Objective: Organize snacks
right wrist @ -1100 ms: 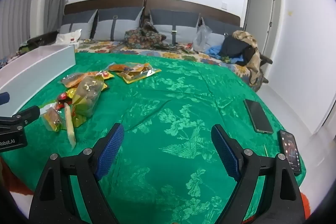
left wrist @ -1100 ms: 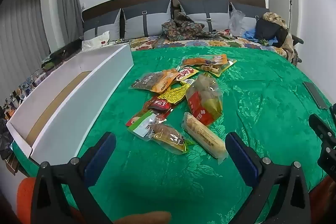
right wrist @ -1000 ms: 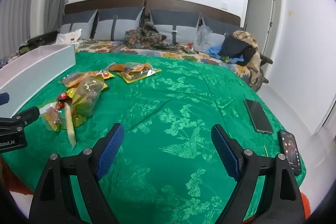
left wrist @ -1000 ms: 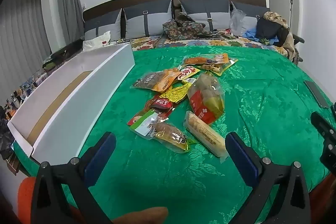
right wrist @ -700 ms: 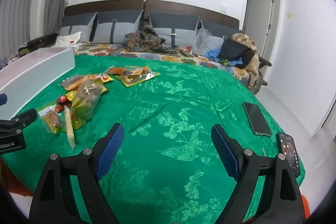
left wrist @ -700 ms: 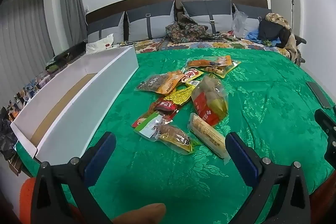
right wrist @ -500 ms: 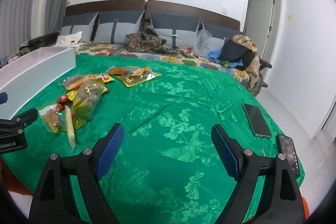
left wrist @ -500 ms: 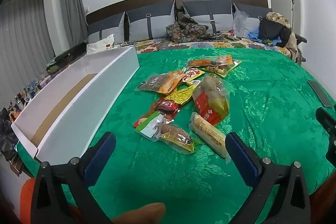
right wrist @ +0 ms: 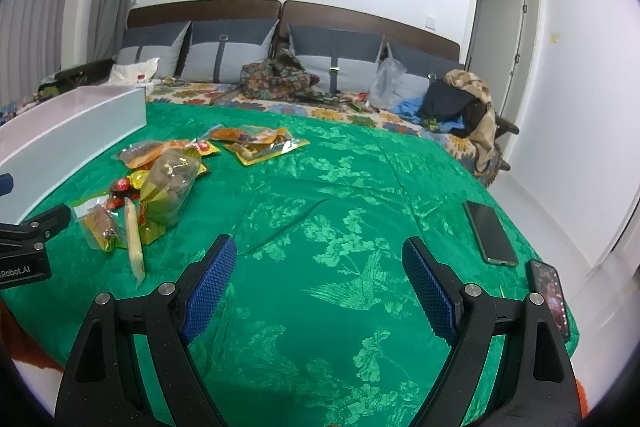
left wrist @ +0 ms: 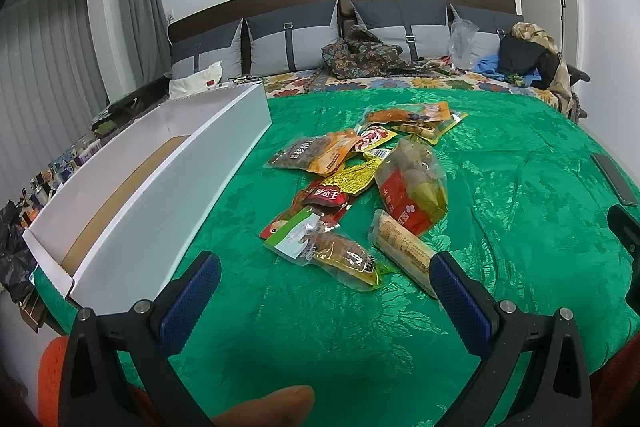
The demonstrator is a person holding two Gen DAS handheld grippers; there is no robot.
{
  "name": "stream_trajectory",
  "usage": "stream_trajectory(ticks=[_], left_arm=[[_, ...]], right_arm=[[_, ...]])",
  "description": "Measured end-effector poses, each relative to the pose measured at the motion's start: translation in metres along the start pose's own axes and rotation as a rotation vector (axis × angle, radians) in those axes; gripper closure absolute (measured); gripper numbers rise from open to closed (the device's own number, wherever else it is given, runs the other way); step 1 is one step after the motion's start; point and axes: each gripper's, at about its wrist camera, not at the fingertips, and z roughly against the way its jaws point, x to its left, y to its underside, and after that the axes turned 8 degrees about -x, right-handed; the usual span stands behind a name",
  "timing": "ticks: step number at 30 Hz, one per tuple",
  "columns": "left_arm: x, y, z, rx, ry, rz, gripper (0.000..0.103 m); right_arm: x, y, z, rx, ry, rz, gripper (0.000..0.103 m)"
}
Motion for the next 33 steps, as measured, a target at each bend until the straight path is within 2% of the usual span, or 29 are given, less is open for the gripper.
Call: stream_trajectory(ticks=[33], left_arm=[[0.0039, 0.0033, -0.0017, 0.007, -0.009, 0.0, 0.0]], right_arm=[[0.0007, 0.001, -0.0004, -0.003, -0.002, 0.004, 0.016]])
